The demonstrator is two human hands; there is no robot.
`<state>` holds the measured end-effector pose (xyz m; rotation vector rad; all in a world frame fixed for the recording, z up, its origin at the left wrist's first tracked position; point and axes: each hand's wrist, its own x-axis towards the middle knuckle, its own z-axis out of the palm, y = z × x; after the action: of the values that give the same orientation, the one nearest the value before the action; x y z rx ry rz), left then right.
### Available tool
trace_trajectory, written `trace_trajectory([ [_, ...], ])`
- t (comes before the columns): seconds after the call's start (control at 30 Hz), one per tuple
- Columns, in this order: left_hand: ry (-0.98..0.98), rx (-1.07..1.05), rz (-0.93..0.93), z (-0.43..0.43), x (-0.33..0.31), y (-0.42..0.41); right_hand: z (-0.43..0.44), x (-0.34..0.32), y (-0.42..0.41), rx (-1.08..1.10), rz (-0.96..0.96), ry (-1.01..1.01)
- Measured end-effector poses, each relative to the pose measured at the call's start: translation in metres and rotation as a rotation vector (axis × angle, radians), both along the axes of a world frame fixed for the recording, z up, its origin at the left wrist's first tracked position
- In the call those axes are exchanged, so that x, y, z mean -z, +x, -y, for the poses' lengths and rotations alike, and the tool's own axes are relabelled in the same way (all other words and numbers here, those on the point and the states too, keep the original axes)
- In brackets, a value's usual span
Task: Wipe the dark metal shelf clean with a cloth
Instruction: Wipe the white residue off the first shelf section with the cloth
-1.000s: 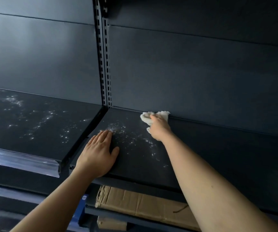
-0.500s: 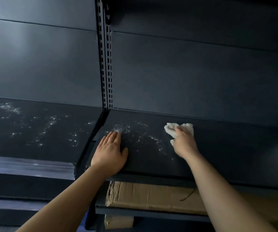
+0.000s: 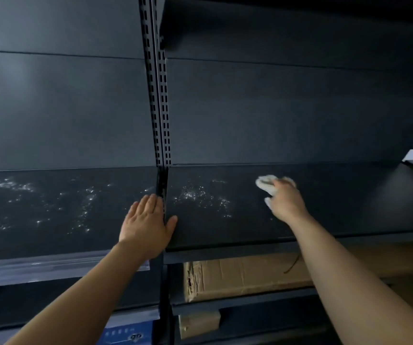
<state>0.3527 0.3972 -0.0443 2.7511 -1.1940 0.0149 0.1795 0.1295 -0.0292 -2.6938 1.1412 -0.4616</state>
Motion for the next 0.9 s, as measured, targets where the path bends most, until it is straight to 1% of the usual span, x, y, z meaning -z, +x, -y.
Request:
trace_trajectory([
  [0.07, -0.007, -0.015, -0.011, -0.012, 0.001, 0.011, -0.005, 0.014, -0.017, 0.165, -0.084, 0.038],
  [0.1, -0.012, -0.022, -0.024, -0.018, 0.003, 0.015, -0.015, 0.02, -0.019, 0.22, -0.089, 0.037],
  [0.13, -0.021, -0.032, -0.039, -0.023, 0.004, 0.017, -0.026, 0.026, -0.016, 0.23, -0.086, 0.024],
  [0.37, -0.078, -0.034, -0.14, -0.049, 0.0, 0.027, -0.116, 0.032, 0.057, -0.062, 0.001, -0.002],
  [0.43, -0.081, -0.024, -0.148, -0.051, 0.001, 0.025, -0.14, 0.029, 0.075, -0.116, 0.02, 0.053],
  [0.53, -0.081, -0.019, -0.152, -0.051, 0.002, 0.022, -0.15, 0.017, 0.082, -0.152, 0.23, 0.339],
  [0.57, -0.079, -0.016, -0.155, -0.051, 0.002, 0.022, -0.142, 0.016, 0.079, -0.143, 0.307, 0.335],
  [0.6, -0.076, -0.013, -0.159, -0.052, 0.003, 0.022, -0.132, 0.015, 0.075, -0.111, 0.365, 0.288],
  [0.63, -0.071, -0.01, -0.162, -0.052, 0.003, 0.023, -0.119, 0.015, 0.068, -0.057, 0.375, 0.24],
  [0.67, -0.066, -0.007, -0.164, -0.052, 0.004, 0.024, -0.104, 0.016, 0.06, 0.004, 0.348, 0.2],
  [0.77, -0.058, -0.003, -0.162, -0.051, 0.002, 0.026, -0.074, 0.021, 0.039, 0.182, 0.097, 0.118],
  [0.8, -0.058, -0.005, -0.154, -0.05, 0.001, 0.025, -0.072, 0.025, 0.039, 0.196, 0.022, 0.09],
  [0.83, -0.059, -0.006, -0.144, -0.05, 0.0, 0.025, -0.075, 0.026, 0.043, 0.174, -0.01, 0.067],
  [0.9, -0.06, -0.009, -0.132, -0.049, 0.0, 0.025, -0.086, 0.026, 0.058, 0.089, -0.017, 0.049],
])
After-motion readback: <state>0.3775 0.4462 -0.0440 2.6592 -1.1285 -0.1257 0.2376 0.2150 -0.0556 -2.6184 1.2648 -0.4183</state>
